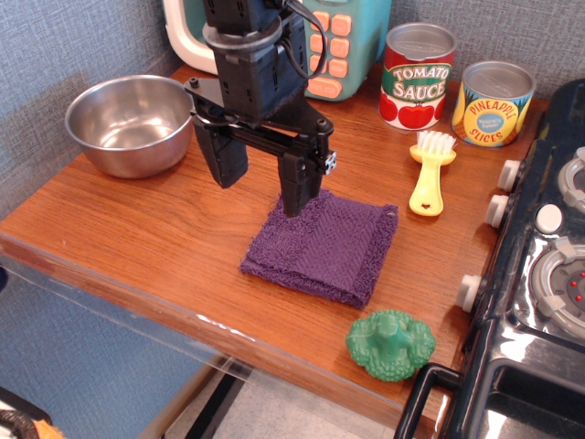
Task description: Pick up the broccoli and place it in the pan
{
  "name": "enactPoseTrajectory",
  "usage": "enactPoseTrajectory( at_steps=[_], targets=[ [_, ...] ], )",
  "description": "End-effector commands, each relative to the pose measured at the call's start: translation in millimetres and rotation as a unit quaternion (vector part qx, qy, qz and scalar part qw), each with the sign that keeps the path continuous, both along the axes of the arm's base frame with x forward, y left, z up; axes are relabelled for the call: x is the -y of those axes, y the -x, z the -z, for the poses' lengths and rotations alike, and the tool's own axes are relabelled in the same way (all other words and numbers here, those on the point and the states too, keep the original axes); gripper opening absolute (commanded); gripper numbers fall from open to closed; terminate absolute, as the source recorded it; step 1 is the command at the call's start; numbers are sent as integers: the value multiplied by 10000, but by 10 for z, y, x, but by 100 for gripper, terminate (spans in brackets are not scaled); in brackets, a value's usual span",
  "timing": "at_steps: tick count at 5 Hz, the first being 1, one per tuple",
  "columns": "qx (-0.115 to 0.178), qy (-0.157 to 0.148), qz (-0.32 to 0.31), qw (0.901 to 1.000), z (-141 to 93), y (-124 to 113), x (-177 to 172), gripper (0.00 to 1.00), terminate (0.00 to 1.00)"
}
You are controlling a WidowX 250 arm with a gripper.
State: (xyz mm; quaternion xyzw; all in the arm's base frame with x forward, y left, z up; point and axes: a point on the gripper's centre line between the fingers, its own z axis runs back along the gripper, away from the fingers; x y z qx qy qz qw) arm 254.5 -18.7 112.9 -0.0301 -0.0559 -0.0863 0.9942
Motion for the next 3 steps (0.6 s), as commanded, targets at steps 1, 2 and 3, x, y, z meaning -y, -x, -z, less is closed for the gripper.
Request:
enactPoseTrajectory(
  at_steps=[1,2,3],
  targets=[
    [0,0,0,10000,0,0,0,100,0],
    [-47,-24,412,9991,50,114,355,100,0],
    [-39,-121,754,9971,91,213,597,100,0]
  ],
)
